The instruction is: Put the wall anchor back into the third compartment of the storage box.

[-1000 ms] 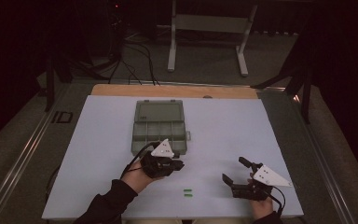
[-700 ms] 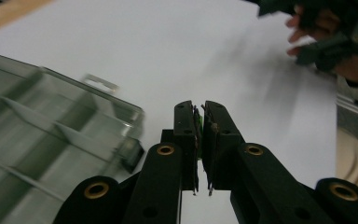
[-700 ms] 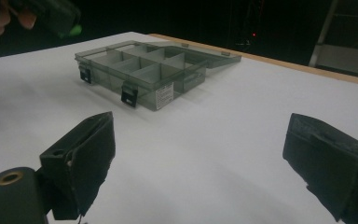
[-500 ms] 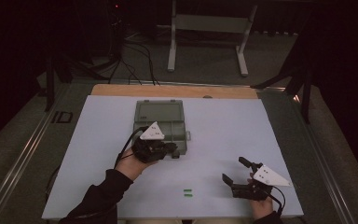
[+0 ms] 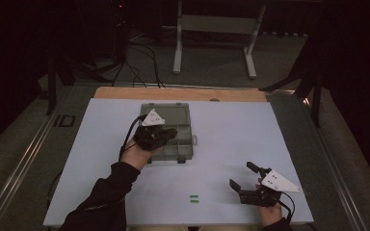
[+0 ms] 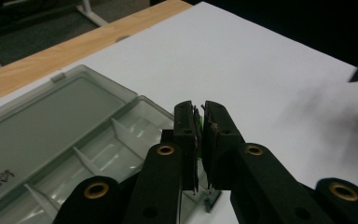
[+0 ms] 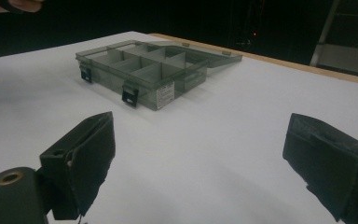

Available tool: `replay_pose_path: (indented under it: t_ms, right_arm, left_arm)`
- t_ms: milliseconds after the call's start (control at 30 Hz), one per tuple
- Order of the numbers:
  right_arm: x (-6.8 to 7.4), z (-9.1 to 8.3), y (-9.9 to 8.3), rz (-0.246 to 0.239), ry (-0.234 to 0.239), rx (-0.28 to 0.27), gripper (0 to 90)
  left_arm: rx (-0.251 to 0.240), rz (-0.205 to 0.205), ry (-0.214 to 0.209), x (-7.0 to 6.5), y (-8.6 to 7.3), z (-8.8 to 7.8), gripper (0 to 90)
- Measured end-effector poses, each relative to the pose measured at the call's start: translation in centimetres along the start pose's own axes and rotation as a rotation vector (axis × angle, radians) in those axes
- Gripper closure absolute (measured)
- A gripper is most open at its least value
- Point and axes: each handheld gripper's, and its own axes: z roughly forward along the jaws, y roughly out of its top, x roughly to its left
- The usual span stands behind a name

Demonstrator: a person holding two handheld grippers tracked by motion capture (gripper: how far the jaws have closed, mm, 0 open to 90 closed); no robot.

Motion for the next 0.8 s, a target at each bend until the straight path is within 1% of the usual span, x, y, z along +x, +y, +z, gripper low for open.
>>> replay_pose_path:
  t_ms: [67, 167, 233, 400, 500, 533, 567, 633, 700, 733, 800]
  right_arm:
    - [0.0, 0.0, 0.0, -0.001, -0.001, 0.001, 9.4]
    - [0.0, 0.1, -0.1, 0.001, 0.003, 0.004, 9.4]
    - [0.0, 0.1, -0.1, 0.003, 0.005, 0.006, 9.5]
    - [0.1, 0.1, -0.1, 0.001, 0.009, 0.005, 9.5]
    - [0.0, 0.1, -0.1, 0.002, 0.009, 0.006, 9.5]
    - [0.0, 0.1, -0.1, 0.002, 0.009, 0.006, 9.5]
    - [0.0, 0.1, -0.1, 0.001, 0.009, 0.006, 9.4]
    - [0.0, 0.1, -0.1, 0.000, 0.011, 0.006, 9.5]
    - [0.0, 0.1, -0.1, 0.002, 0.011, 0.006, 9.5]
    - [0.0, 0.1, -0.1, 0.002, 0.011, 0.006, 9.5]
    - [0.0, 0.1, -0.1, 0.002, 0.013, 0.005, 9.4]
  left_arm:
    - [-0.008, -0.016, 0.005, 0.4, -0.1, 0.3, 83.1]
    - [-0.003, -0.034, 0.016, 0.9, -0.3, 0.8, 83.1]
    - [-0.001, -0.046, 0.029, 1.2, -0.4, 1.3, 83.0]
    - [0.002, -0.092, 0.060, 2.0, -0.5, 2.3, 83.0]
    - [0.003, -0.127, 0.084, 2.4, -0.6, 3.0, 83.0]
    - [0.003, -0.127, 0.084, 2.4, -0.6, 3.0, 82.9]
    - [0.013, -0.153, 0.096, 2.8, -0.7, 3.5, 82.9]
    - [0.026, -0.176, 0.116, 3.0, -0.8, 4.0, 83.0]
    - [0.042, -0.190, 0.116, 3.1, -1.0, 4.5, 83.0]
    - [0.047, -0.197, 0.124, 3.2, -1.0, 4.8, 82.9]
    - [0.049, -0.223, 0.121, 3.3, -1.2, 5.2, 83.0]
